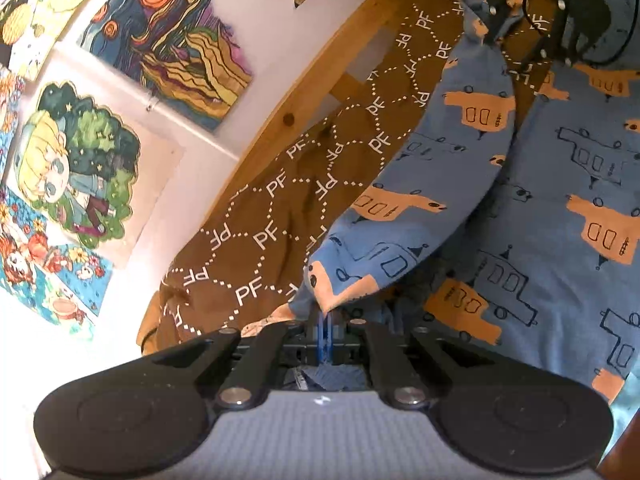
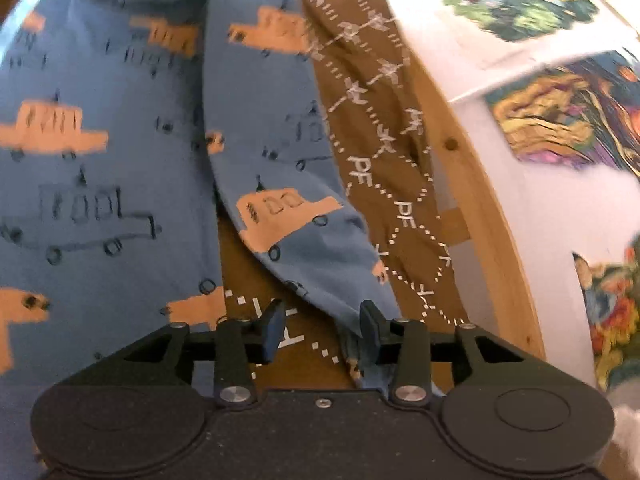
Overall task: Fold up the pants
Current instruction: 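Lift the held hems with both grippers and carry them toward the waistband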
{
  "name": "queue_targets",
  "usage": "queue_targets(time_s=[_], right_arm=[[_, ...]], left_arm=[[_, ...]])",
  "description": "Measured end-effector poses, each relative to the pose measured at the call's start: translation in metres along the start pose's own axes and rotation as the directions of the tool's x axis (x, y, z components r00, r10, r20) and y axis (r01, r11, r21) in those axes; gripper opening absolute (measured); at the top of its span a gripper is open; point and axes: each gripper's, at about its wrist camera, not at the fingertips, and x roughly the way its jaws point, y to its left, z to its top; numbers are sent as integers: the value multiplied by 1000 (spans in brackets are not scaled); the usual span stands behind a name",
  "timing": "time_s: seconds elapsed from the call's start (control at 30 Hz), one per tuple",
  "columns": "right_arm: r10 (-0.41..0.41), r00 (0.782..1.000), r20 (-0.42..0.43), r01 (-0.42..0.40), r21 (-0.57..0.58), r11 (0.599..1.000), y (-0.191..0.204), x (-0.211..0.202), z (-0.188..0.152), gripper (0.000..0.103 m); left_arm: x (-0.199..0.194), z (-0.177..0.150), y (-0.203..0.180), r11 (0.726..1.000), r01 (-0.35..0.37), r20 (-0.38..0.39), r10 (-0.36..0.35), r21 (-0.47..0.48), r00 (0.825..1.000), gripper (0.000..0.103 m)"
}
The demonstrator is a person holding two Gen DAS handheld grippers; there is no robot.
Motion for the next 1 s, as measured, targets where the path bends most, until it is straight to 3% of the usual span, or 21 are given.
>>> queue_targets(time_s=[0.27,0.37,0.43,0.5,0.7,1.0], right_arm=[[-34,999,12,35,-114,993,8,19,6,42],[-43,999,11,44,-103,994,5,17,3,40],[-35,999,1,35,-92,995,5,20,3,16],[-31,1000,-2,31,-99,995,7,22,3,0],[-72,997,12,73,-50,996,2,-6,-2,0],[-62,998,-1,61,45,997,16,-90,-15,0]], left_arm=[[0,0,1,1000,-4,-5,4,-13,1000,2],[2,0,3,1000,-4,-10,3,-27,1000,2],[2,0,4,999,-9,-10,9,-30,1000,2],[3,1,4,999,-7,-12,6,-42,1000,2],[-3,-2,5,998,12,-3,-12,-64,1000,2],[-28,-19,-13,990,111,-10,-112,-88,994,2]])
